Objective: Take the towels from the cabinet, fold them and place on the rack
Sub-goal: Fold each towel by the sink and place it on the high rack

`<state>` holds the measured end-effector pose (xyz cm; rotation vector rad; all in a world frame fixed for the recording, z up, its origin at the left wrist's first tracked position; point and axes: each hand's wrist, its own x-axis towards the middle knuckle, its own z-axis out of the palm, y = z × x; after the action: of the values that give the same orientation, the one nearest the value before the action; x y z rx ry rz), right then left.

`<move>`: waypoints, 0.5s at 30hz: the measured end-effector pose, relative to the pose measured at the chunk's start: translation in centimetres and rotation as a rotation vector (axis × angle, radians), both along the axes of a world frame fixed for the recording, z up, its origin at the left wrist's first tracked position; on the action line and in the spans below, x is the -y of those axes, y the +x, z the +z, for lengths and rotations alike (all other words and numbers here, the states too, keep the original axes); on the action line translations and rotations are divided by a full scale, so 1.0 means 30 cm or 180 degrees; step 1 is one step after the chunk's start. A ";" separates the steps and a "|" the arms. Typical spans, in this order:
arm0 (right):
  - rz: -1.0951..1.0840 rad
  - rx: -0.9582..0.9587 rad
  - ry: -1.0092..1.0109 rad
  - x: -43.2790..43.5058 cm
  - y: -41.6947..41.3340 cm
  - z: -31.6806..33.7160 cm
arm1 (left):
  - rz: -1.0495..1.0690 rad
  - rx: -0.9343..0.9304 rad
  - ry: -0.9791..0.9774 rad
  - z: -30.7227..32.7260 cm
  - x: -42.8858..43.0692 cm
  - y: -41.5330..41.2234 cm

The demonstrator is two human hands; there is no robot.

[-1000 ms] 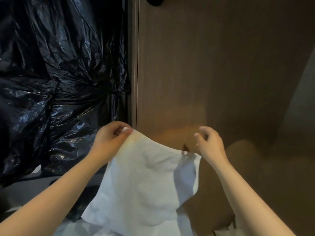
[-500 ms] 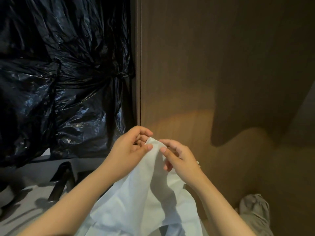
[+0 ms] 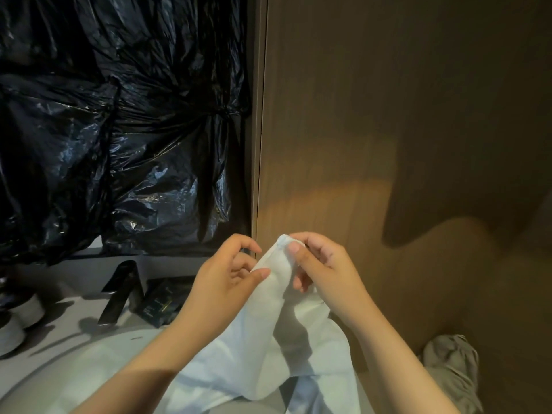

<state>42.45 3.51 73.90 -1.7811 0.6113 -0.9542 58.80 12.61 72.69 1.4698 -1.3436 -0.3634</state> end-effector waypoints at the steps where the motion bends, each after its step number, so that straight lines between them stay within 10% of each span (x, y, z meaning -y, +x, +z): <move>1: 0.0033 0.0019 -0.0002 -0.002 0.001 0.008 | -0.0058 0.0007 -0.0035 -0.003 0.001 -0.007; 15: -0.0673 0.0262 -0.0111 -0.006 -0.005 0.057 | -0.0120 0.0705 -0.0118 -0.051 0.006 -0.029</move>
<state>42.30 3.68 75.63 -1.7222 0.7450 -1.1823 57.93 12.42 71.16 1.4882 -1.5471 -0.2028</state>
